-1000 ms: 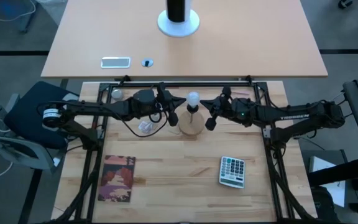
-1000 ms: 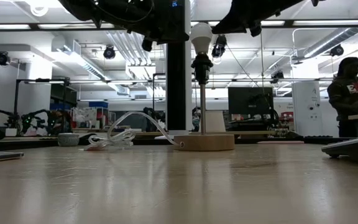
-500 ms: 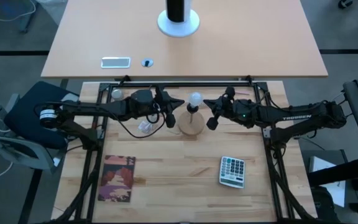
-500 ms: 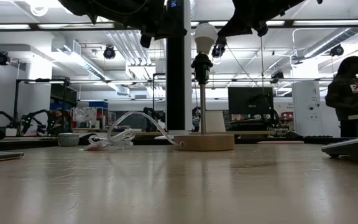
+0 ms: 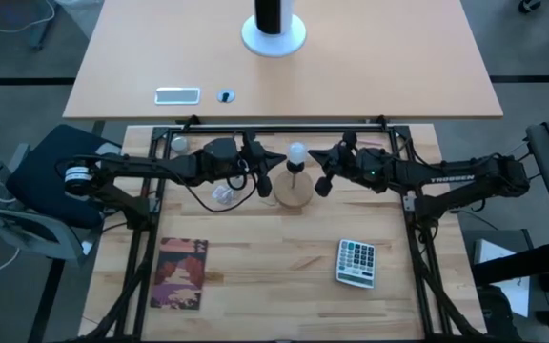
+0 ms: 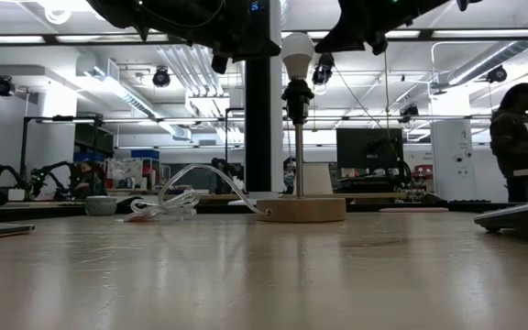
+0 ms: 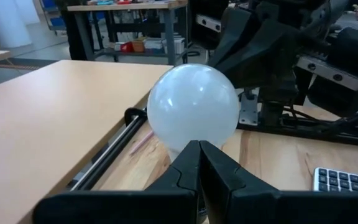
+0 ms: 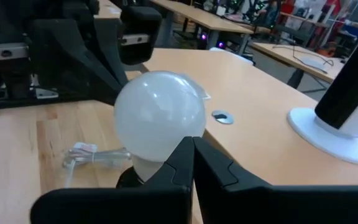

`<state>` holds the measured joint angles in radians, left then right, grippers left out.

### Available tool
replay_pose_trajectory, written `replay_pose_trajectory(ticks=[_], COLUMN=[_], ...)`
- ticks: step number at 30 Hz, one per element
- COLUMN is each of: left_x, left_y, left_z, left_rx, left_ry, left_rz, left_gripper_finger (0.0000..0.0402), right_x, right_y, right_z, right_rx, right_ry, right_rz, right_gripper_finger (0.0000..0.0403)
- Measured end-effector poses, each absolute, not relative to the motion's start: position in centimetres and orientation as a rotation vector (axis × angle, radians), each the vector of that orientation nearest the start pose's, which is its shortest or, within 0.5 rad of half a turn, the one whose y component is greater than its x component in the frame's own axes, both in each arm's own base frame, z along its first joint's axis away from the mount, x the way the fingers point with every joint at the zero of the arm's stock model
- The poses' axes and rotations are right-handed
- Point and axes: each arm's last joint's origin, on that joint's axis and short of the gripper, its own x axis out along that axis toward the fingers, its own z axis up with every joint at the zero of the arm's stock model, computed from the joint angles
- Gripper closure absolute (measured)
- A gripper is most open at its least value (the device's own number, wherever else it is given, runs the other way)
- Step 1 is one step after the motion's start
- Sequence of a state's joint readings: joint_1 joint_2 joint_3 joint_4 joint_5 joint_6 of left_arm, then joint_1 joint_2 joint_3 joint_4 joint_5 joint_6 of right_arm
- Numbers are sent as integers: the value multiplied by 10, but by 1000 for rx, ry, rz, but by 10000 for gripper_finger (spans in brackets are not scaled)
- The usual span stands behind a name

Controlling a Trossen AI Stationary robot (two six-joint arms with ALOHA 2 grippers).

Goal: Screw lightbulb
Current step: Insert the lightbulb into the lamp

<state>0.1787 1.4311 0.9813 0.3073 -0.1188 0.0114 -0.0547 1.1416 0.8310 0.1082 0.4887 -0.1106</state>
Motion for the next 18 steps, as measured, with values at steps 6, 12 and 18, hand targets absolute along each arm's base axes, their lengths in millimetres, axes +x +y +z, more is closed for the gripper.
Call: replay_pose_trajectory(ticks=[6,12,18], left_x=[320,320,320], left_y=[61,61,62], left_z=[299,300,299], left_rx=[9,13,21], left_ry=[137,135,133], left_rz=[297,298,298], left_gripper_finger=[401,401,401], right_x=[251,250,251], right_y=[-28,-29,-28], right_z=[307,307,305], right_rx=[-149,-154,-154], right_ry=[229,238,249], right_rz=[-542,-589,-544], right_gripper_finger=[403,403,403])
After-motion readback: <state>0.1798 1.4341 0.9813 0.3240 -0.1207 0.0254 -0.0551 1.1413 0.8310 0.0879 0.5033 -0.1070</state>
